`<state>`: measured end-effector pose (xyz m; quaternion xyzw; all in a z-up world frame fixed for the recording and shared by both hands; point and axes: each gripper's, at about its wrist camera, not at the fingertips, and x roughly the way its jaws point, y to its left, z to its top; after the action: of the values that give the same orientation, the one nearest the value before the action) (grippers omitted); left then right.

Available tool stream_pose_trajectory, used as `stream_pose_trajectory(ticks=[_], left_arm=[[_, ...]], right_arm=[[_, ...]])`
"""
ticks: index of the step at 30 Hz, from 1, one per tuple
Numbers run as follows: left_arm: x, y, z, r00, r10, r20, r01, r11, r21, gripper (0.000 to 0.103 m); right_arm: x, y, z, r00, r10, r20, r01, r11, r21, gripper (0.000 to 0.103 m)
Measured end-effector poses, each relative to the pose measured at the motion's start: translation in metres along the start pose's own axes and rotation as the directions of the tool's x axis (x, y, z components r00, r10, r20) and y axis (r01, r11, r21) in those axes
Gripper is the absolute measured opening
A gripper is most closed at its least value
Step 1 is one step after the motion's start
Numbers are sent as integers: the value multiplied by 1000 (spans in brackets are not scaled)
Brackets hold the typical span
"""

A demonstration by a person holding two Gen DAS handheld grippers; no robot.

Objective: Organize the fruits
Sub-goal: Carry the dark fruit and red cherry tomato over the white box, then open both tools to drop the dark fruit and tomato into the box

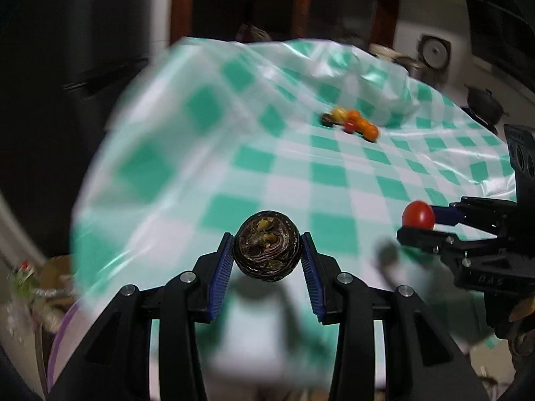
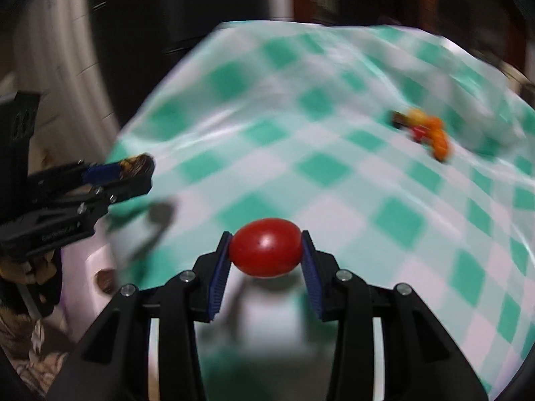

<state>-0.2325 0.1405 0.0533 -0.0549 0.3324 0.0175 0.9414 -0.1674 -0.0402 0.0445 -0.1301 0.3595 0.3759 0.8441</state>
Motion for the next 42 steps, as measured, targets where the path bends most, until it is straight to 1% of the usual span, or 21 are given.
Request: stream_pose_trajectory(ticks=[4, 7, 8, 9, 10, 12, 13, 16, 18, 21, 22, 25, 27, 28, 31, 32, 34, 35, 38, 40, 42], left_arm=[[-50, 48, -39, 993, 121, 13, -121, 992, -44, 38], [-81, 87, -66, 984, 179, 6, -177, 977, -122, 38], [-91, 102, -77, 979, 202, 3, -199, 967, -158, 38], [-95, 110, -82, 976, 216, -1, -213, 962, -173, 38], [-101, 125, -93, 969, 249, -14, -247, 950, -192, 38], [-102, 145, -109, 952, 302, -51, -306, 927, -215, 38], [-99, 158, -119, 944, 318, -87, -330, 916, -227, 38], [-88, 179, -143, 926, 345, -153, -373, 895, -243, 38], [-80, 185, -152, 925, 337, -178, -374, 893, -250, 38], [-58, 192, -163, 909, 340, -242, -395, 888, -237, 38], [-47, 196, -167, 904, 327, -274, -393, 889, -234, 38], [-14, 211, -172, 893, 270, -360, -371, 895, -248, 38], [7, 221, -172, 879, 228, -419, -354, 900, -253, 38], [19, 226, -173, 867, 205, -454, -344, 906, -247, 38], [56, 234, -175, 823, 163, -545, -319, 925, -206, 38], [66, 234, -176, 811, 151, -565, -309, 931, -194, 38], [86, 234, -181, 784, 130, -606, -280, 947, -159, 38], [94, 232, -183, 774, 128, -620, -270, 953, -141, 38], [115, 226, -186, 744, 143, -653, -246, 967, -69, 38], [126, 223, -190, 721, 170, -671, -247, 969, -20, 39], [133, 221, -194, 711, 170, -682, -237, 971, -5, 39]], right_arm=[[4, 69, 2, 997, 73, -23, -75, 989, -124, 41], [6, 124, 2, 991, 128, -49, -135, 964, -228, 41], [7, 147, 1, 987, 148, -61, -159, 948, -275, 41], [9, 166, 0, 984, 162, -73, -176, 932, -315, 41], [11, 179, 0, 982, 170, -83, -189, 921, -341, 41], [20, 215, -7, 973, 195, -126, -230, 882, -412, 41], [23, 226, -10, 970, 198, -140, -240, 868, -435, 41], [42, 262, -24, 960, 194, -202, -272, 818, -507, 41], [56, 278, -34, 953, 182, -243, -288, 791, -539, 41], [80, 293, -47, 940, 157, -304, -309, 767, -562, 41], [86, 296, -50, 937, 147, -317, -312, 760, -570, 41], [116, 303, -64, 915, 109, -388, -333, 746, -577, 41], [139, 307, -73, 899, 70, -433, -340, 733, -588, 41], [153, 311, -80, 885, 47, -463, -347, 730, -590, 41], [177, 316, -90, 857, -1, -515, -358, 718, -597, 41], [186, 319, -94, 847, -23, -531, -361, 708, -607, 41], [196, 324, -103, 839, -64, -540, -359, 680, -639, 41], [202, 327, -108, 835, -90, -542, -356, 663, -658, 41], [219, 331, -125, 799, -159, -579, -367, 634, -681, 41], [224, 331, -132, 788, -185, -587, -369, 621, -692, 41], [227, 329, -138, 775, -199, -600, -375, 618, -691, 41]])
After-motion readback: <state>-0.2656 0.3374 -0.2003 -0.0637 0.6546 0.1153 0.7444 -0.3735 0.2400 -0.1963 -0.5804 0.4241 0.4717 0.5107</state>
